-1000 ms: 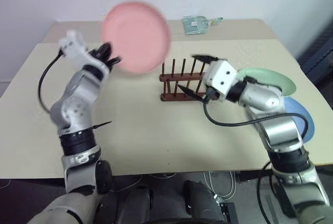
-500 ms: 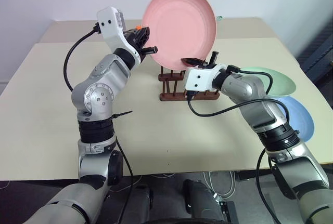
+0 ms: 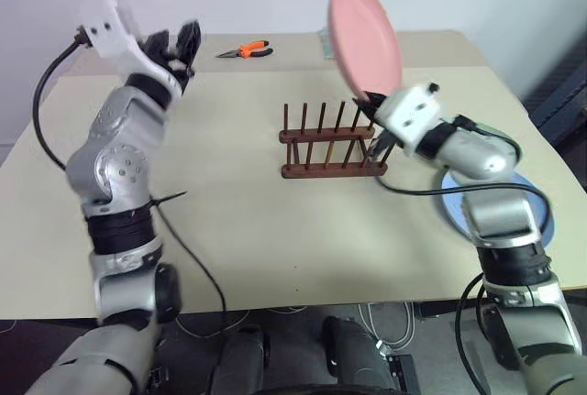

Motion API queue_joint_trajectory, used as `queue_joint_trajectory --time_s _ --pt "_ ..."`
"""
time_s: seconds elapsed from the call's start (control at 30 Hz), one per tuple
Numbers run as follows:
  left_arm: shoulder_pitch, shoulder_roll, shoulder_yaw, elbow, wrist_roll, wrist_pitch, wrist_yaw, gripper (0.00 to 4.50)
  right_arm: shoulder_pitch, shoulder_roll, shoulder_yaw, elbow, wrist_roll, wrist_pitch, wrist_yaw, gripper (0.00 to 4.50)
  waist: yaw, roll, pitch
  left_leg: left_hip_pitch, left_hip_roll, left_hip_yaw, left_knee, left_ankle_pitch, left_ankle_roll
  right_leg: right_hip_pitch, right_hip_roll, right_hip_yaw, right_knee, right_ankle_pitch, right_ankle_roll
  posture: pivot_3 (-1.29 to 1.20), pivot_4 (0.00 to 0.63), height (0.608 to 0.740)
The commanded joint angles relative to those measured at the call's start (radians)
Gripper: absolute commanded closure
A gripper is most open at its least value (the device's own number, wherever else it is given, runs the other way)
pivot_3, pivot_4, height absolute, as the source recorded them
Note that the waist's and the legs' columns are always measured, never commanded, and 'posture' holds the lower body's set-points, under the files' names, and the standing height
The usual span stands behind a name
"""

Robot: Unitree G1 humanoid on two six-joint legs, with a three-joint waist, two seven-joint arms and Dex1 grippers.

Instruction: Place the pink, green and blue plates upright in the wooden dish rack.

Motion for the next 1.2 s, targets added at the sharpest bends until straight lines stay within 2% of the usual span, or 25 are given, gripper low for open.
queue_joint_trajectory --time_s 0.03,0.17,0.33,0.97,1.2 --pt "0.126 0.043 -0.164 -0.123 -0.022 -0.038 -0.288 1.40 0.003 0.011 -0.188 -0.100 0.309 0.226 0.002 4.50 0.007 0.001 0.001 0.000 0.000 0.000 0.000 0.000 0.000 0.000 0.000 0.000 0.000 0.000 -0.001 0.00 0.150 0.740" --pt "0.251 0.083 -0.291 -0.235 -0.026 -0.083 -0.500 1.40 0.019 0.014 -0.250 -0.104 0.439 0.347 -0.038 4.50 0.003 0.001 0.001 -0.005 0.000 -0.001 0.002 0.000 0.001 -0.003 0.000 -0.001 -0.001 -0.001 -0.005 0.00 0.150 0.740" --pt "0.304 0.081 -0.372 -0.305 -0.020 -0.071 -0.583 1.40 0.032 0.012 -0.255 -0.072 0.484 0.388 -0.071 4.50 -0.001 0.005 0.001 -0.007 0.001 0.001 0.001 0.000 0.001 -0.006 0.000 0.000 0.000 -0.001 -0.006 0.00 0.150 0.740" --pt "0.343 0.058 -0.400 -0.326 0.019 -0.069 -0.605 1.40 0.039 -0.024 -0.283 -0.053 0.657 0.423 -0.060 4.50 0.002 0.005 0.001 -0.007 0.001 0.001 0.002 0.000 0.001 -0.006 0.000 0.000 0.001 0.000 -0.005 0.00 0.150 0.740" --pt "0.334 0.054 -0.403 -0.322 0.025 -0.067 -0.611 1.40 0.005 -0.028 -0.277 0.079 0.636 0.397 -0.037 4.50 0.002 0.005 0.001 -0.007 0.001 0.001 0.003 0.000 0.001 -0.006 0.000 0.000 0.001 0.000 -0.005 0.00 0.150 0.740"
